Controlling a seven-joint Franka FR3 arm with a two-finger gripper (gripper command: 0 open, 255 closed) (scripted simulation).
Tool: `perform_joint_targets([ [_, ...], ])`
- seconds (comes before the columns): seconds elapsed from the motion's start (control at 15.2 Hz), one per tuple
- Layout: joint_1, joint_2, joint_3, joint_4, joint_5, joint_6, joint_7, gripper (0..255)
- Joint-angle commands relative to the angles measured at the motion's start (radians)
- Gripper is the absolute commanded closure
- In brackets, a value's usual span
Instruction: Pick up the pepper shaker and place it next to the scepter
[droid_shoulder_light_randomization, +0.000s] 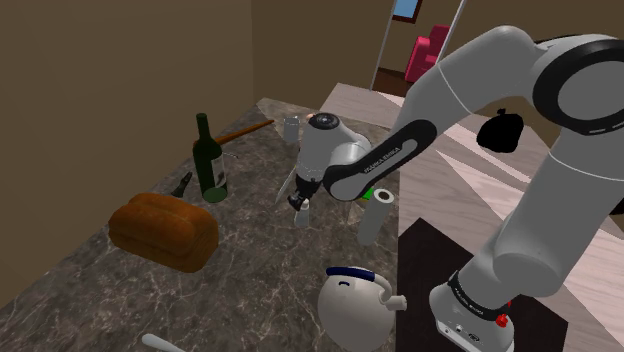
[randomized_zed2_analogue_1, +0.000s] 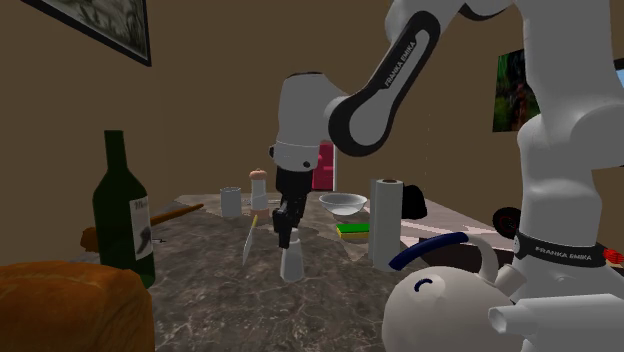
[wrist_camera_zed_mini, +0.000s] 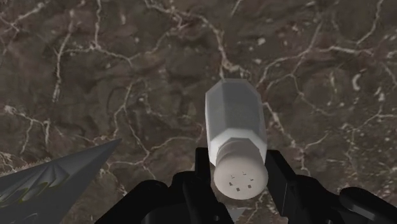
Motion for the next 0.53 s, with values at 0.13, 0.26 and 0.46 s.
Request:
perform_joint_targets([
  [0.13, -0.006, -0.043, 0.013, 0.004, 0.041, -0.042, -0.033, 255],
  [0.26, -0.009, -0.065, 0.018, 0.007, 0.062, -0.066, -0.051, 255],
  [0.46, -0.011, -0.098, 0.023, 0.015, 0.092, -0.103, -0.075, 255],
])
